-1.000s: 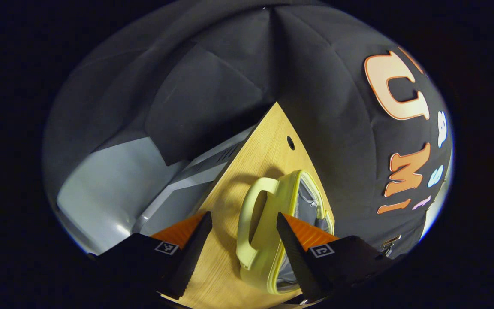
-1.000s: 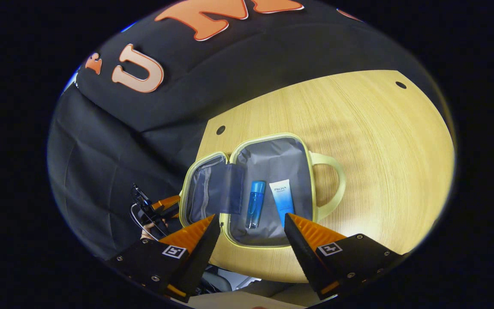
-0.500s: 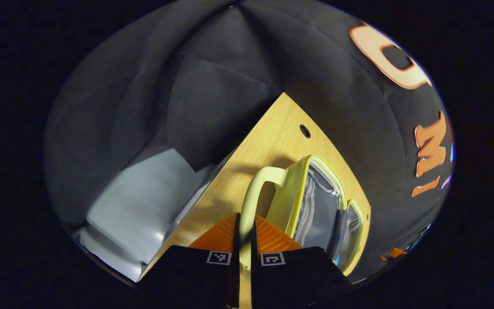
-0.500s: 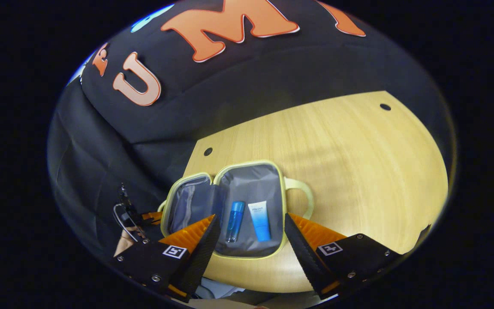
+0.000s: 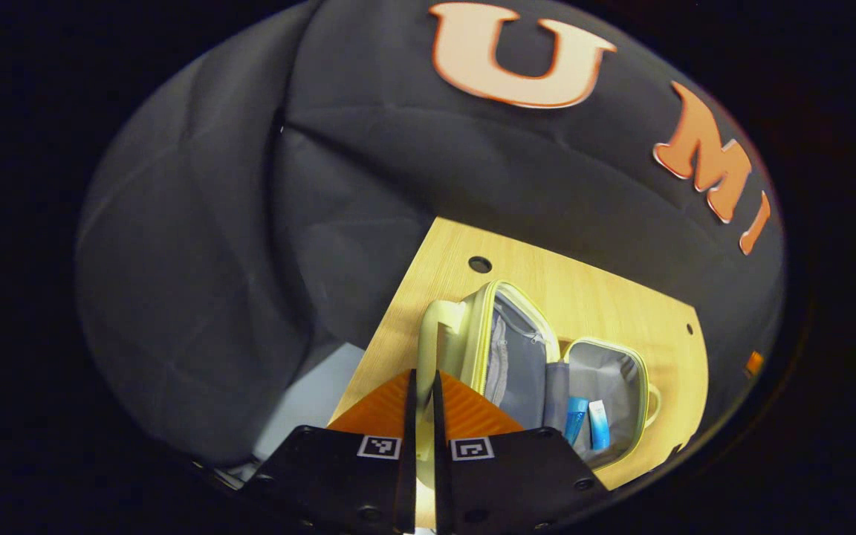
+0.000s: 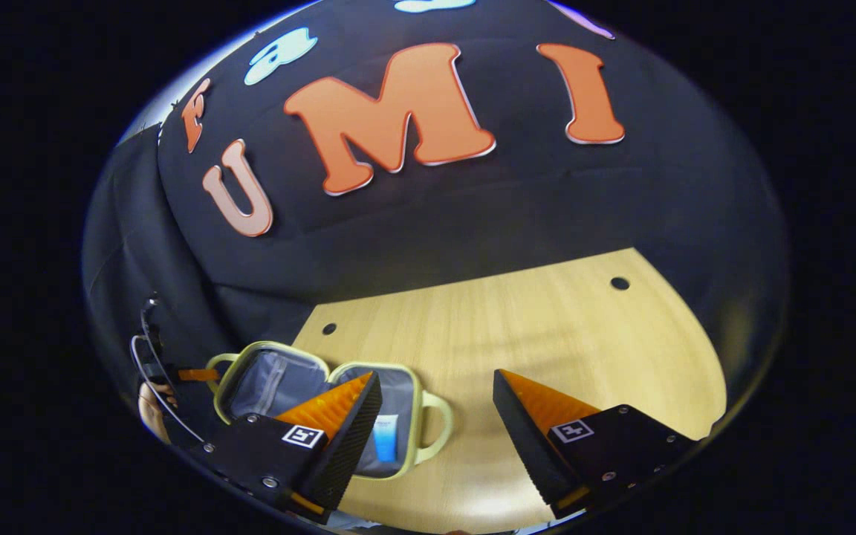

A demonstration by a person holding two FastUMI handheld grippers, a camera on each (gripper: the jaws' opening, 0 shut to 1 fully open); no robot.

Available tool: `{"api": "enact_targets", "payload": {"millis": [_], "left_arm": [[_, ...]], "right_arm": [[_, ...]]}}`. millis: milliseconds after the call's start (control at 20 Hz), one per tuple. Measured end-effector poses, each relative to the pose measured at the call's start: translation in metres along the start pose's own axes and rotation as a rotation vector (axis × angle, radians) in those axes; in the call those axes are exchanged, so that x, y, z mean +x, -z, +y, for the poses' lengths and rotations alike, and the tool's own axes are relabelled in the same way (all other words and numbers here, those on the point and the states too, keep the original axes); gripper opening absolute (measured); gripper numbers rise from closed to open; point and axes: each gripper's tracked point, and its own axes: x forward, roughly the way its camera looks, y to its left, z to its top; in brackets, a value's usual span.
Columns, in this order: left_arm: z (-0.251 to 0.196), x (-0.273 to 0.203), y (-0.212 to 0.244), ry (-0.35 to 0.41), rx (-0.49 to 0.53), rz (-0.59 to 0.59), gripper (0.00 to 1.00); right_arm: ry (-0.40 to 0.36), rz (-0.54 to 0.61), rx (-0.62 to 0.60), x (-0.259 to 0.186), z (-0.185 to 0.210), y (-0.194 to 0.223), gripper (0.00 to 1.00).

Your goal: First open the suitcase, pack the skin care products into it, and then close the suitcase.

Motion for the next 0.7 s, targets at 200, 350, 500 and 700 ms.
{"api": "enact_targets", "payload": {"millis": [200, 350, 500, 700], "left_arm": [[-0.081, -0.05, -0.028, -0.053, 0.146, -0.096, 0.1], [-0.163, -0.08, -0.032, -0.052, 0.264, -0.152, 0.1], [-0.234, -0.092, -0.027, -0.043, 0.401, -0.172, 0.04], [-0.31, -0.087, -0.001, -0.026, 0.507, -0.157, 0.04]], "right_arm": [[0.061, -0.093, -0.044, -0.018, -0.065, -0.034, 0.95], [0.066, -0.114, -0.081, -0.026, -0.1, -0.042, 0.95], [0.034, -0.114, -0.079, -0.034, -0.12, -0.043, 0.95], [0.035, -0.093, -0.081, -0.039, -0.152, -0.032, 0.95]]}}
